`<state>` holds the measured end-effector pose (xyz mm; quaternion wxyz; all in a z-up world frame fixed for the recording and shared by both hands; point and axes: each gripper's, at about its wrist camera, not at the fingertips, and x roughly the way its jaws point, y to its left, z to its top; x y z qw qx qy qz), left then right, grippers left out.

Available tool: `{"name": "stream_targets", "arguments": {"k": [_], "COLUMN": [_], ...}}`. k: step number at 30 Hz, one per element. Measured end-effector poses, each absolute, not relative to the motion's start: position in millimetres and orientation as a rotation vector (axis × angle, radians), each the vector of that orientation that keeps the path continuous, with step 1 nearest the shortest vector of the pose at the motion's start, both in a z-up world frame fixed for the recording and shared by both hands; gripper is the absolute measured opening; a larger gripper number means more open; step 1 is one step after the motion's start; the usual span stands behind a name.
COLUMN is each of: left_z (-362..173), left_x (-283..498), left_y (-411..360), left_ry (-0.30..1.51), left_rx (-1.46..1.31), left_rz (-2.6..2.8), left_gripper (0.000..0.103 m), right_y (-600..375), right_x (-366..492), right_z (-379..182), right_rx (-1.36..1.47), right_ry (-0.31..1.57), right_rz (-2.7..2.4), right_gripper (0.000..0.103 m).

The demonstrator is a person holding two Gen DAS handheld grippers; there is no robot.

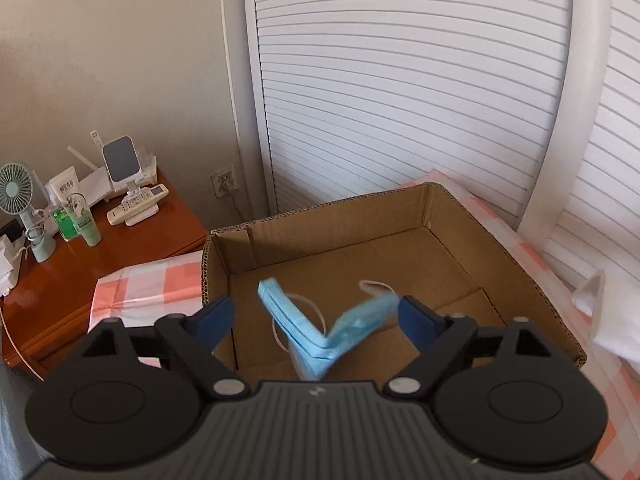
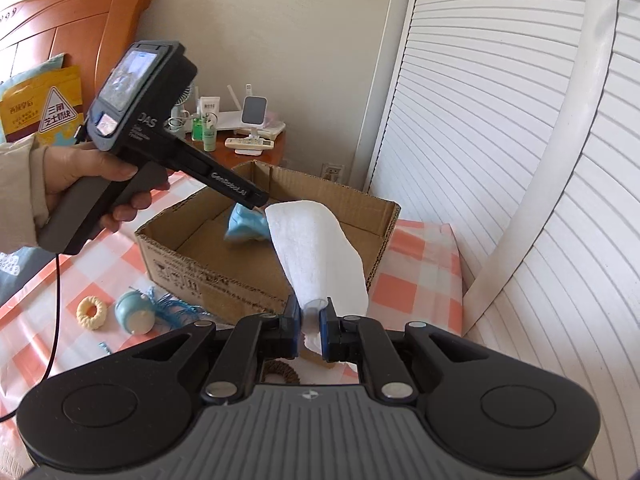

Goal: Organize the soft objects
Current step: 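Lower the mask and white cloth into the box and open both tools, then move both tools back over the remaining soft items on the sheet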

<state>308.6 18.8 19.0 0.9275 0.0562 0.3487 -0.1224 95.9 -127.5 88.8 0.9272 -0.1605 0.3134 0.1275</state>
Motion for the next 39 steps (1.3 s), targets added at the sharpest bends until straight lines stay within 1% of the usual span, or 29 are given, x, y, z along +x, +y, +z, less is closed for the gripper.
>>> {"name": "stream_targets", "arguments": {"k": [3, 7, 13, 18, 20, 21, 22, 26, 27, 31, 35, 39], "left_z": [21.6, 27.2, 34.6, 34.5, 32.8, 32.1, 31.3, 29.9, 29.9, 30.7, 32.2, 31.8], "left_x": [302.2, 285.2, 256.7, 238.2, 232.3, 228.7, 226.2, 215.9, 213.0, 202.6, 181.8, 152.9], "left_y": [26.3, 32.5, 42.5, 51.0, 54.8, 56.0, 57.3, 63.5, 64.9, 71.1, 72.2, 64.5], "left_ry": [0.733, 0.718, 0.707, 0.702, 0.703, 0.704, 0.704, 0.709, 0.712, 0.721, 0.722, 0.701], "left_rx": [0.078, 0.090, 0.107, 0.137, 0.138, 0.139, 0.143, 0.154, 0.151, 0.136, 0.142, 0.222], "left_rz": [-0.266, -0.283, -0.308, -0.314, -0.311, -0.308, -0.305, -0.285, -0.282, -0.272, -0.264, -0.235], "left_gripper": [0.090, 0.095, 0.095, 0.099, 0.099, 0.099, 0.099, 0.099, 0.099, 0.099, 0.099, 0.100], "right_y": [-128.8, -127.5, -112.3, -92.0, -84.6, -80.7, -77.8, -74.2, -74.0, -76.2, -82.6, -88.8], "right_x": [111.0, 134.4, 176.3, 219.9, 238.6, 246.1, 252.5, 254.1, 248.3, 214.5, 175.5, 139.1], "right_z": [86.3, 83.1, 78.1, 74.1, 70.7, 67.9, 64.4, 55.3, 55.0, 64.3, 77.8, 79.6], "right_rx": [-0.321, -0.306, -0.303, -0.304, -0.303, -0.302, -0.302, -0.282, -0.275, -0.258, -0.251, -0.260], "right_ry": [0.653, 0.662, 0.675, 0.688, 0.688, 0.684, 0.695, 0.722, 0.723, 0.687, 0.660, 0.654], "right_rz": [0.257, 0.255, 0.265, 0.255, 0.245, 0.235, 0.229, 0.231, 0.240, 0.260, 0.278, 0.276], "right_gripper": [0.012, 0.012, 0.012, 0.012, 0.024, 0.042, 0.056, 0.071, 0.080, 0.102, 0.103, 0.103]}}
